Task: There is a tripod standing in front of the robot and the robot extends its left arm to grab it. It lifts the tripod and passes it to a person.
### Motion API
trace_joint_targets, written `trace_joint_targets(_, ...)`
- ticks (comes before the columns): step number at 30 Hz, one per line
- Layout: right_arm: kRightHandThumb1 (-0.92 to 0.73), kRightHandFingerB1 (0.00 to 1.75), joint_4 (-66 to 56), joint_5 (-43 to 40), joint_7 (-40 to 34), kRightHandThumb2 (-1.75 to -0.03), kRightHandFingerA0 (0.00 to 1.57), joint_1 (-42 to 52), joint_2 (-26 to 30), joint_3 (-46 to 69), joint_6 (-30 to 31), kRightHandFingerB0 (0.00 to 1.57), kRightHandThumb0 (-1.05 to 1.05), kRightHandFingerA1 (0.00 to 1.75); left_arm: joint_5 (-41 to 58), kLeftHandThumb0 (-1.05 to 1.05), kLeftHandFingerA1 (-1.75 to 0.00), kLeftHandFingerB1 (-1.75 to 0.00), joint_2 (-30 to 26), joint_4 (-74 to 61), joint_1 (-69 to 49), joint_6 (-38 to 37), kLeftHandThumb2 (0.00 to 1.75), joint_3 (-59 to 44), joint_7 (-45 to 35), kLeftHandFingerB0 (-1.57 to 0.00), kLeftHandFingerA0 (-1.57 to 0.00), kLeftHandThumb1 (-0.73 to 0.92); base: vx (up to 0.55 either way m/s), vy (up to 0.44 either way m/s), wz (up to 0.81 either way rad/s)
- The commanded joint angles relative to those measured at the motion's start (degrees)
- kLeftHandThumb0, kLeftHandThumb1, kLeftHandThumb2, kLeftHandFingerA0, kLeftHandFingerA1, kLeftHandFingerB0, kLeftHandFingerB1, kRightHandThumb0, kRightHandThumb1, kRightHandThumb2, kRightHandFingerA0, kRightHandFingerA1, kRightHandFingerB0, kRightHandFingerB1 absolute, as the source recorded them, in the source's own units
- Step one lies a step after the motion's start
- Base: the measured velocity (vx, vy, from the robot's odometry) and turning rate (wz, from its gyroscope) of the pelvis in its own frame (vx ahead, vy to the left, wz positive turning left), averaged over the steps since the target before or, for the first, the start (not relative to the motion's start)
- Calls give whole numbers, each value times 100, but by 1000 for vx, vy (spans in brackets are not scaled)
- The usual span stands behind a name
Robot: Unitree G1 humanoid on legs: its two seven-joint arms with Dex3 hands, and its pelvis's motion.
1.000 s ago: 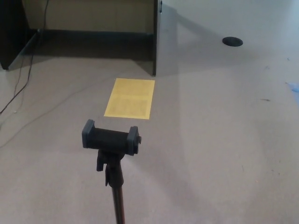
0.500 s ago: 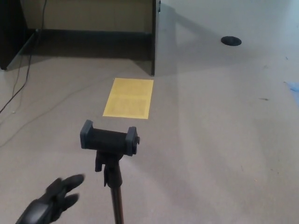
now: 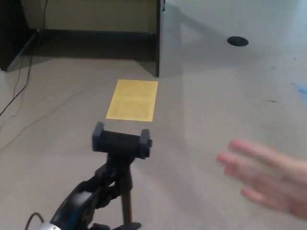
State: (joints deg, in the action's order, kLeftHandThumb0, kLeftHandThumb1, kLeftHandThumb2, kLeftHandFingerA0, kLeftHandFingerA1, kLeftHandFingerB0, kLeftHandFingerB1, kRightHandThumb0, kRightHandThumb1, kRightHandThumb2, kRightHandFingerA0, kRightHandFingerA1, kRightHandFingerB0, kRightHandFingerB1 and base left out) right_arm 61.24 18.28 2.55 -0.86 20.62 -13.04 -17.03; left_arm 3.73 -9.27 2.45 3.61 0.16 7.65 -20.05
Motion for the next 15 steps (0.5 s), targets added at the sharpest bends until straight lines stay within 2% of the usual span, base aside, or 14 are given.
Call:
trace_joint_targets(1,-69,34,-33,44,31,-60,64,1,118,-4,37,44,-37,40,-31,-33,-48,-49,32,-141,85,315,79,86,-9,0,-4,13,0,0,0)
trace_joint_targets(2,-70,34,-36,43,39,-60,64,6,122,-3,30,44,-37,40,-38,-62,-39,-23,49,-175,91,360,54,101,9,-6,-29,42,0,0,0)
trace_joint_targets(3,-70,34,-43,23,83,-60,63,1,124,7,52,44,-37,40,-93,-33,-48,-49,40,-212,112,434,79,139,25,0,-4,14,0,0,0)
trace_joint_targets(9,-70,34,-82,34,105,-60,62,2,105,-10,36,44,-37,40,-114,-32,-48,-49,-58,-22,219,374,80,140,-69,-1,-5,16,0,0,0)
trace_joint_targets(10,-70,34,-86,38,98,-60,63,-2,103,-12,35,44,-37,40,-135,-60,-39,-23,-70,44,260,356,55,140,-64,-8,-29,43,0,0,0)
trace_joint_targets(11,-70,34,-88,43,85,-60,63,-7,100,-14,28,44,-37,40,-167,-60,-39,-23,-86,129,316,333,55,142,-55,-8,-29,43,0,0,0)
trace_joint_targets(12,-70,34,-86,13,119,-60,62,-14,95,6,24,44,-37,40,-243,-63,-46,-25,-120,195,380,361,71,165,-28,-7,-24,38,0,0,0)
trace_joint_targets(13,-70,34,-87,4,132,-61,62,-17,85,9,30,43,-36,40,-256,-32,-48,-48,-136,267,421,353,81,164,-26,0,-4,18,0,0,0)
trace_joint_targets(15,-70,34,-79,-13,132,-60,63,-41,59,25,61,44,-36,40,-315,-33,-48,-48,-174,573,562,266,80,148,0,0,-3,17,0,0,0)
